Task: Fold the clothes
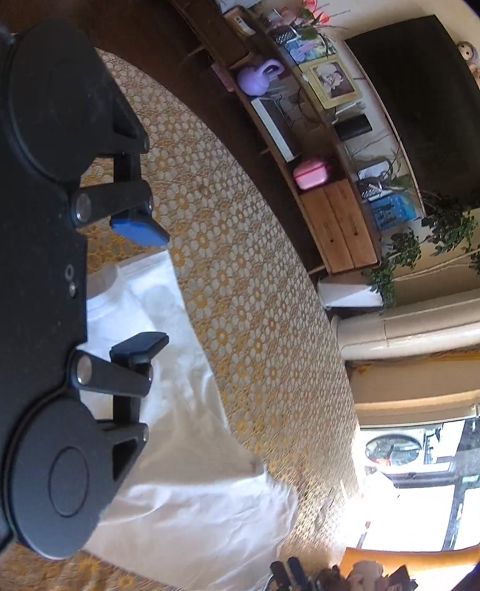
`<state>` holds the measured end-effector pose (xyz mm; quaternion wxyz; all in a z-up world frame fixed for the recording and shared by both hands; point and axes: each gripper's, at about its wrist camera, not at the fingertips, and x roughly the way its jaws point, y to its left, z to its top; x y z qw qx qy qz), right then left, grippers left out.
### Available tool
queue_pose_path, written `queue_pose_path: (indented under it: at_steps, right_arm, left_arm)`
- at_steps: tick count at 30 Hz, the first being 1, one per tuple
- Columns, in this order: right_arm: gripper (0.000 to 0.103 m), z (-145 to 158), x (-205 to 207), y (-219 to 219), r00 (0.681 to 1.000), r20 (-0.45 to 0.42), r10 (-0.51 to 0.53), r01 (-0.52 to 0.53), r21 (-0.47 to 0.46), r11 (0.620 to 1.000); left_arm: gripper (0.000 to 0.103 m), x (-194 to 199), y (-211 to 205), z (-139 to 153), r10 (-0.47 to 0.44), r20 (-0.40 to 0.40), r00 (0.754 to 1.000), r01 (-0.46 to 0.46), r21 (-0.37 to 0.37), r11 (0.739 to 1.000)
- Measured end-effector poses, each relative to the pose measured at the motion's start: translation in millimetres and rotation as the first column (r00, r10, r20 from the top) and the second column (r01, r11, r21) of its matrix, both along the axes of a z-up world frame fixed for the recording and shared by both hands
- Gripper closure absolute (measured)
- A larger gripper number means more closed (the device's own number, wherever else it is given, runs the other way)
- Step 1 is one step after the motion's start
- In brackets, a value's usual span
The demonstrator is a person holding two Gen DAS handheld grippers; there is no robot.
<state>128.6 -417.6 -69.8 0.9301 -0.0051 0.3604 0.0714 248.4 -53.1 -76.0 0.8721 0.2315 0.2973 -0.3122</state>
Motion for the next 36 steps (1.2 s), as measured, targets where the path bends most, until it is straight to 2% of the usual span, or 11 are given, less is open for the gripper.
queue_pose_path:
  at_steps: [6, 17, 22, 24, 26, 27, 28, 29, 30, 31, 36]
  right_arm:
    - [0.041, 2, -13, 6, 0.998, -0.017, 0.066, -0.065, 0.065, 0.996]
    - [0.041, -25, -11, 24, 0.985, -0.107, 0.138, -0.134, 0.040, 0.990]
    - [0.040, -27, -15, 26, 0.982, -0.099, 0.158, -0.157, 0.015, 0.988]
    - [0.040, -28, -17, 26, 0.982, -0.097, 0.162, -0.162, 0.006, 0.987]
    - [0.040, -28, -18, 25, 0.983, -0.094, 0.157, -0.157, 0.009, 0.988]
    - [0.040, -27, -19, 24, 0.984, -0.092, 0.154, -0.153, 0.012, 0.988]
    - [0.040, -27, -20, 24, 0.985, -0.090, 0.150, -0.150, 0.015, 0.989]
    - [0.040, -27, -21, 23, 0.985, -0.088, 0.147, -0.146, 0.018, 0.989]
    - [0.040, -28, -22, 22, 0.986, -0.083, 0.146, -0.144, 0.021, 0.989]
    - [0.040, -28, -23, 22, 0.986, -0.077, 0.145, -0.144, 0.021, 0.989]
    - [0.039, -28, -23, 24, 0.987, -0.074, 0.139, -0.139, 0.012, 0.990]
  left_arm:
    - [0.000, -19, 10, -25, -0.058, -0.049, 0.997, 0.059, 0.013, 0.998]
    - [0.000, 3, -8, -38, 0.036, -0.054, 0.998, -0.039, -0.071, 0.997]
    - [0.066, 14, -9, -31, 0.139, -0.003, 0.990, -0.138, -0.117, 0.983]
    - [0.074, 20, -2, -22, 0.190, 0.016, 0.982, -0.185, -0.169, 0.968]
    - [0.067, 29, 2, -16, 0.229, 0.025, 0.973, -0.220, -0.190, 0.957]
    - [0.072, 34, 3, -16, 0.244, 0.027, 0.969, -0.235, -0.189, 0.953]
    - [0.066, 39, 3, -19, 0.247, 0.004, 0.969, -0.242, -0.183, 0.953]
    - [0.051, 44, 2, -22, 0.248, -0.015, 0.969, -0.247, -0.172, 0.954]
    - [0.047, 46, -1, -28, 0.242, -0.017, 0.970, -0.242, -0.143, 0.960]
    - [0.000, 48, -5, -33, 0.237, -0.018, 0.971, -0.237, -0.115, 0.965]
    - [0.000, 45, -9, -41, 0.250, -0.006, 0.968, -0.250, -0.092, 0.964]
